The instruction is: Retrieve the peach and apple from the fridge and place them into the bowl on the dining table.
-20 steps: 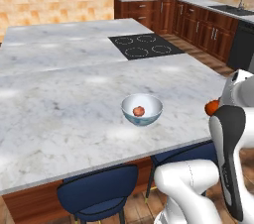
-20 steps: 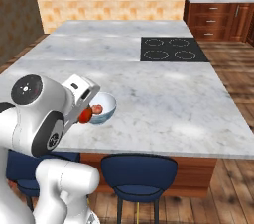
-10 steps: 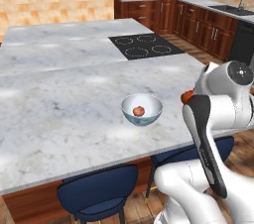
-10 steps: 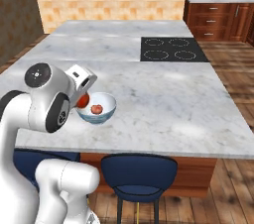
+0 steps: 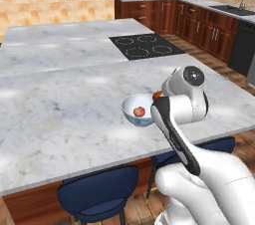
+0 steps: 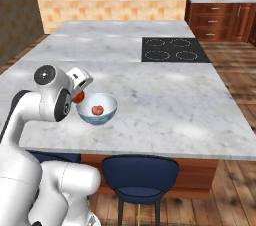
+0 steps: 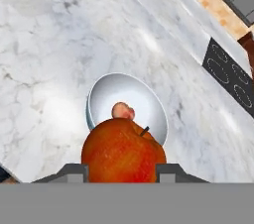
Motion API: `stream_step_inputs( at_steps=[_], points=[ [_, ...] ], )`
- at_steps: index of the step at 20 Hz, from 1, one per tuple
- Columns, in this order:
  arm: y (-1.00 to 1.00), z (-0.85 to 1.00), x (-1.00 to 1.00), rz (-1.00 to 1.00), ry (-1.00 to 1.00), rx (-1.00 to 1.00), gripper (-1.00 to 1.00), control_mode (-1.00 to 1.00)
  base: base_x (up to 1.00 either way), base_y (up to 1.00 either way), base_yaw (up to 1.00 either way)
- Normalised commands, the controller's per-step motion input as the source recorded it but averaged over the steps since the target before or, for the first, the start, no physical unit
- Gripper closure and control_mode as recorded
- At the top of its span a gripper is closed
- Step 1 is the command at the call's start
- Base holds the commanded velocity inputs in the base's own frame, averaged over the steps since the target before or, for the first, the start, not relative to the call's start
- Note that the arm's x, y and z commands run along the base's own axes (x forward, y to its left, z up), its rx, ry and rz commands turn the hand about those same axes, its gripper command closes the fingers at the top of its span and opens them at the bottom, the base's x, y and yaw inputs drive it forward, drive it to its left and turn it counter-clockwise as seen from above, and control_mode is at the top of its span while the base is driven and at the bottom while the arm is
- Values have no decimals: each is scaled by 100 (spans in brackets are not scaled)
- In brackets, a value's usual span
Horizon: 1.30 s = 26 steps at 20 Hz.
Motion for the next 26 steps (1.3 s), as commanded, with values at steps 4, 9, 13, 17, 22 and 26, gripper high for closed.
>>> stream_step_inputs(
  at_steps=[4,9,13,17,22,26],
  points=[
    [15,-39,73,-6,18,20,100,-100,0,0,0],
    [0,-26,42,-9,28,20,100,-100,0,0,0],
    [0,-22,39,-19,9,1,100,-100,0,0,0],
    [0,-39,58,-22,0,0,100,-100,0,0,0],
    [0,-56,76,-18,0,0,100,-100,0,0,0],
    [0,-46,64,-11,6,1,100,-100,0,0,0]
  ],
)
